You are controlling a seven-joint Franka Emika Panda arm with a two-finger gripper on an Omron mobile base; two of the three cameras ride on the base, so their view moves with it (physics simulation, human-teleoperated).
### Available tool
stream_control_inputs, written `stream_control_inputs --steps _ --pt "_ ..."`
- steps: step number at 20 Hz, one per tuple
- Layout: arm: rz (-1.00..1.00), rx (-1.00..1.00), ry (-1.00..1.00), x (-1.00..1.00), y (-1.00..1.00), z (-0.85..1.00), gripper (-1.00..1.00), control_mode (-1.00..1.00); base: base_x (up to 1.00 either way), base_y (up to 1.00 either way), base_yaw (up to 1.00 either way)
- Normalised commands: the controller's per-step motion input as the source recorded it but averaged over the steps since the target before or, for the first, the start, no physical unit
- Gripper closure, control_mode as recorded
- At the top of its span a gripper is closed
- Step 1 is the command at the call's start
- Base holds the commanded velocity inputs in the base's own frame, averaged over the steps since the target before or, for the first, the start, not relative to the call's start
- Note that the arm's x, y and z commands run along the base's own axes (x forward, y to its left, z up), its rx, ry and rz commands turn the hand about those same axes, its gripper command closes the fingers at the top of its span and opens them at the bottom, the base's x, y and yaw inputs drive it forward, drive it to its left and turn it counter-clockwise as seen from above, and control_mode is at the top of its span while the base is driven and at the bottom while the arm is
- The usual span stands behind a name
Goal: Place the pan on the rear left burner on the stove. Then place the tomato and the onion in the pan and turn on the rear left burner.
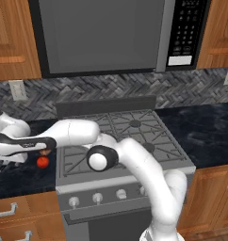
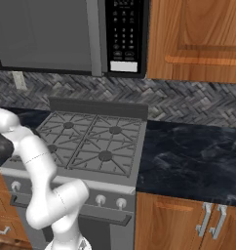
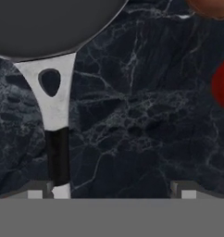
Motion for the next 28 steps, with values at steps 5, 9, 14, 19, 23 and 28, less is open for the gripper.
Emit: stream_control_inputs --steps 5,9,14,19,23,28 --pt "0.0 0.0 0.04 0.09 0.18 -0.11 -1.0 -1.0 0.0 0.0 0.0" --pt "0.0 0.0 0.03 0.07 0.18 -0.12 -1.0 -1.0 0.0 0.0 0.0" --pt "0.0 0.0 0.01 0.01 0.08 -0.15 -1.0 -1.0 0.0 0.0 0.0" --pt "0.0 0.0 0.01 0.03 0.07 -0.14 -1.0 -1.0 0.0 0.0 0.0" --pt "0.0 0.0 0.0 0.08 0.08 -0.12 -1.0 -1.0 0.0 0.0 0.0" --pt "0.0 0.0 0.01 0.12 0.09 -0.12 -1.0 -1.0 0.0 0.0 0.0"
